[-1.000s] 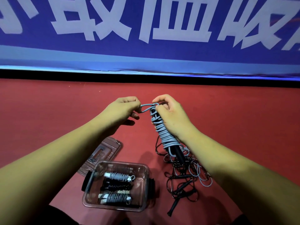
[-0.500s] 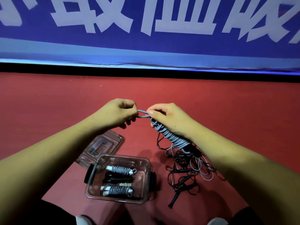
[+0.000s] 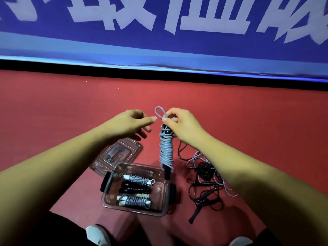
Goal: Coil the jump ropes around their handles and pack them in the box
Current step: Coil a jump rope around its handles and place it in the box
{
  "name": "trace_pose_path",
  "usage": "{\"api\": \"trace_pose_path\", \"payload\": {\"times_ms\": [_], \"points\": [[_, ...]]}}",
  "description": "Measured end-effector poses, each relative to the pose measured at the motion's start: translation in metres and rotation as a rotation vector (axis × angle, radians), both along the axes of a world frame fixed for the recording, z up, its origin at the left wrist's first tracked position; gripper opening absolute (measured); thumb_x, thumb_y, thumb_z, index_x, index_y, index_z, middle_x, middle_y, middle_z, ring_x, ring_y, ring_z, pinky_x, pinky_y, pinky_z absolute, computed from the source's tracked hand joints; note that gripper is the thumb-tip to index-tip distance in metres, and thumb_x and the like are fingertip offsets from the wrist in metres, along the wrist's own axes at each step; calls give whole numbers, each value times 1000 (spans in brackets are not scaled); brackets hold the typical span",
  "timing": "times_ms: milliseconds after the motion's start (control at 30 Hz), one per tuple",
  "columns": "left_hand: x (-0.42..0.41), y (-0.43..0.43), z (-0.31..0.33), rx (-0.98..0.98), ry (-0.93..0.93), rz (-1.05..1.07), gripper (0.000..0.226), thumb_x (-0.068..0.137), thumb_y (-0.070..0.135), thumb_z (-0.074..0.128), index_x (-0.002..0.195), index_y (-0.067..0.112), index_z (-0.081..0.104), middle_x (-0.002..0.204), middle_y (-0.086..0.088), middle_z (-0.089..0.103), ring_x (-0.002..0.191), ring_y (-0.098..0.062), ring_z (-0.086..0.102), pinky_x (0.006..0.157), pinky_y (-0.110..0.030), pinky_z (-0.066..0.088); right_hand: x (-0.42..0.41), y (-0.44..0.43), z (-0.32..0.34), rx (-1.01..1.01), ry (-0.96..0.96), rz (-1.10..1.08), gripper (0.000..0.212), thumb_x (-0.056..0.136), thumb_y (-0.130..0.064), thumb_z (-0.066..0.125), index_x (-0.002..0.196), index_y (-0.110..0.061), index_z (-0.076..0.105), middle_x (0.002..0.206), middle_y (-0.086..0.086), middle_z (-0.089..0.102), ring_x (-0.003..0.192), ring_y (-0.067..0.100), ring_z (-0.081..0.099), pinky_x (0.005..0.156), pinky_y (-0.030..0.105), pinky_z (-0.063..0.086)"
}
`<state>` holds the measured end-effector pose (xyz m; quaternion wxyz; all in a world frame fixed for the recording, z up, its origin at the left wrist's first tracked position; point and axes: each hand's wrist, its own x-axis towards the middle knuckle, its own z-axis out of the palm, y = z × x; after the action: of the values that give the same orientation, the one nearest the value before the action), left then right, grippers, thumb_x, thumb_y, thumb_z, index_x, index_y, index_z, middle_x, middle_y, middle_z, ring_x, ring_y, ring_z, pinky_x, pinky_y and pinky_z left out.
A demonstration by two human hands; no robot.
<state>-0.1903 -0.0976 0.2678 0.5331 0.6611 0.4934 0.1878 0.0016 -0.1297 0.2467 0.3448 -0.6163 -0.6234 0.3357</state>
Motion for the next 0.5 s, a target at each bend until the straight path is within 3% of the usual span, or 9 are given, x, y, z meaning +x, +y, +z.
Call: {"api": "trace_pose_path", "payload": {"times_ms": [67,133,233,367,433,500], "points": [[-8,-1,-10,-152,125,-124,58,78,61,67,106,10,61,103,-9,71,89,-24,70,85,-43,56,-6,10,-11,-74,297,-193,13,95,-13,58,82,-13,60,80,12,69,63,25,65,57,38,59],[-17,-2,-21,-290,268,-261,74,68,68,71,115,12,58,104,-9,71,90,-24,70,83,-42,55,-11,21,-23,-129,537,-392,18,96,-7,53,78,-10,55,80,15,60,65,23,62,49,32,56],[-29,10,-41,-410,315,-268,57,84,39,73,123,2,55,97,-14,68,84,-26,67,65,-33,58,-23,32,-50,-240,763,-603,24,95,0,48,73,-9,49,81,17,59,75,31,64,58,43,57],[-47,33,-65,-384,288,-108,40,87,20,73,117,-5,62,85,-13,62,71,-22,58,59,-28,48,-35,28,-93,-433,846,-714,12,96,-1,50,88,-9,51,97,21,64,76,32,66,57,40,56],[-57,37,-81,-348,358,-52,21,93,9,66,108,-5,65,81,-12,61,62,-16,56,55,-25,48,-41,18,-121,-532,794,-679,11,94,0,56,90,-9,52,86,17,63,68,28,64,66,38,57],[-67,36,-99,-387,445,-23,9,95,1,59,98,-5,64,75,-13,61,51,-13,57,47,-22,49,-48,4,-148,-609,746,-634,12,91,1,62,93,-6,53,75,12,59,60,21,59,61,31,59]]}}
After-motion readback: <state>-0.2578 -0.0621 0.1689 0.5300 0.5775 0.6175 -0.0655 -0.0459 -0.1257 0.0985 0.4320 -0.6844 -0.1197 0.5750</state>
